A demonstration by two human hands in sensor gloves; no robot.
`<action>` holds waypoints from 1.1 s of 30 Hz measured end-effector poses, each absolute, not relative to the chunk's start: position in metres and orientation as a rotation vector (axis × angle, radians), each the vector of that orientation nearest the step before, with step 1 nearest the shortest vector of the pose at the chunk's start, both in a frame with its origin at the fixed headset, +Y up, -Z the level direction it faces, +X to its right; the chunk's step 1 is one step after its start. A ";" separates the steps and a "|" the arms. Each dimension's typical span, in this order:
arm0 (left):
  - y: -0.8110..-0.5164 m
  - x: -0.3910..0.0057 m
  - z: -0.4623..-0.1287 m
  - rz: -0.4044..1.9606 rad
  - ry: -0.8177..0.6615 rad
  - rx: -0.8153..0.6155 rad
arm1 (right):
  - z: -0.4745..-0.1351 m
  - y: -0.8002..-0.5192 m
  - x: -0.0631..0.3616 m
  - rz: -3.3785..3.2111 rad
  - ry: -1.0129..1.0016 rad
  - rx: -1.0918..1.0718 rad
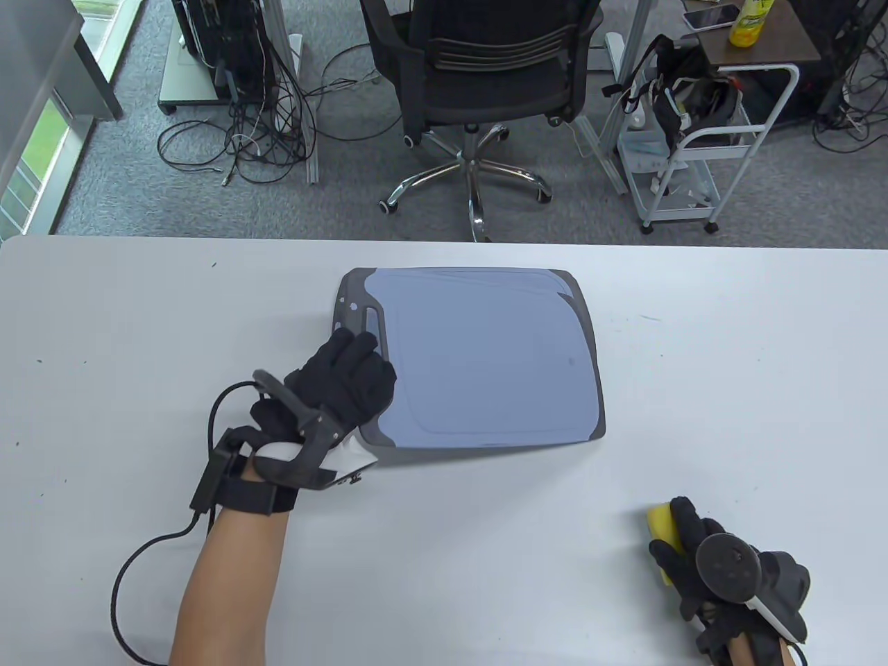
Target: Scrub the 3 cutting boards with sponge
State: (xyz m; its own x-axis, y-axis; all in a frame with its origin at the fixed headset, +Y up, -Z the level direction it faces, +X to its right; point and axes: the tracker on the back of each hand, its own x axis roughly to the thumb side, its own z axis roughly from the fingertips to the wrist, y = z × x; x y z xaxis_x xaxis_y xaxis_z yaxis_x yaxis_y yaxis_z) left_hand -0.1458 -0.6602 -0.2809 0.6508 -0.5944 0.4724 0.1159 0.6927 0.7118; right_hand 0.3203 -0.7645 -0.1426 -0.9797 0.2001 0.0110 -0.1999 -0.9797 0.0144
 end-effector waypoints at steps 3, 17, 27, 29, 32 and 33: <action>-0.664 -0.142 -0.307 -0.459 -0.735 0.668 | -0.143 -0.766 0.322 2.942 0.026 0.005; -0.767 -0.154 -0.380 -0.928 -0.380 -0.060 | -0.146 -0.773 0.324 2.932 0.096 -0.001; -0.782 -0.184 -0.300 -0.399 -0.112 -0.194 | -0.145 -0.773 0.320 2.922 0.079 0.034; -0.779 -0.187 -0.276 -0.176 -0.107 -0.205 | -0.145 -0.774 0.319 2.919 0.083 0.031; -0.769 -0.182 -0.242 0.052 -0.160 -0.200 | -0.145 -0.776 0.316 2.923 0.096 0.028; -0.768 -0.180 -0.235 0.082 -0.180 -0.186 | -0.145 -0.776 0.315 2.929 0.095 0.029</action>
State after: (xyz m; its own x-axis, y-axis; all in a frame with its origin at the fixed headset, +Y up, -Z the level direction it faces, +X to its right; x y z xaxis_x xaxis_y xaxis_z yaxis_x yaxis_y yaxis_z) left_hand -0.1802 -0.7675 -0.2347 0.9804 0.0981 0.1707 -0.0647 0.9794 -0.1911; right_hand 0.3153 -0.7758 -0.1446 -0.9776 0.2100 0.0128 -0.2087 -0.9757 0.0664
